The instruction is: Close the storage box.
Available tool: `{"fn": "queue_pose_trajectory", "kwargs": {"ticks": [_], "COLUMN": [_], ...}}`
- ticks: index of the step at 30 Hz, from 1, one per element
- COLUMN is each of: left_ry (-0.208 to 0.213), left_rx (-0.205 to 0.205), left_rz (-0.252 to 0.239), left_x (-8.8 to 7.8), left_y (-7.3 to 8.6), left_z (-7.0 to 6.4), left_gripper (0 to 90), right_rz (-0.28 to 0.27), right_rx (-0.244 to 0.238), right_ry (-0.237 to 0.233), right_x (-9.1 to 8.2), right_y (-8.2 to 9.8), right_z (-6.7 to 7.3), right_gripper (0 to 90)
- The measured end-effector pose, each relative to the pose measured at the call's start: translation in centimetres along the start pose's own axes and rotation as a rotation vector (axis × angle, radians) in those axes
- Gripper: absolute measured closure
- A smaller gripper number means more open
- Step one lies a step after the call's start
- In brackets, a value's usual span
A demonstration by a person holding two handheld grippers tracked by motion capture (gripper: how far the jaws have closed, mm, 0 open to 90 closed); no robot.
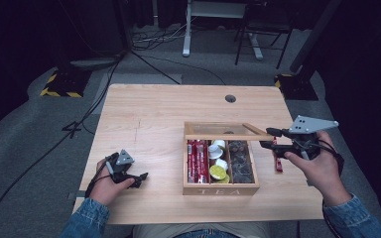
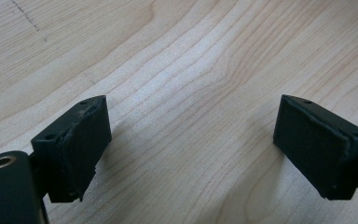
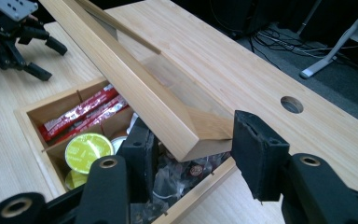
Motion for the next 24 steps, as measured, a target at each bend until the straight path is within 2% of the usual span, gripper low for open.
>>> {"fn": "queue_pose_trajectory", "kwargs": {"ticks": [6, 14, 24], "left_ry": [0.0, 0.0, 0.0], "left_rx": [0.0, 0.0, 0.0], "left_rz": [0.0, 0.0, 0.0], "left_x": [0.0, 0.0, 0.0], "left_y": [0.0, 0.0, 0.0], "left_z": [0.0, 0.0, 0.0], "left_gripper": [11.5, 11.4, 11.5], "right_rz": [0.011, 0.026, 0.066], "right_rx": [-0.019, -0.017, -0.04], "right_ry": [0.03, 0.031, 0.045], "right_x": [0.2, 0.6, 1.3], "right_y": [1.1, 2.6, 4.3], "right_z": [1.2, 2.3, 3.6], "right_gripper": [51.4, 49.4, 47.6]}}
Point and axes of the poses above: each handheld gripper's, and its own axes: x roughly forward along the jaws, y roughly out of its underside, z roughly to its left, the point moved 1 cm from there along x, roughly forward along the jaws, and after that the axes turned 11 degrees about z, right-handed, at the moved point
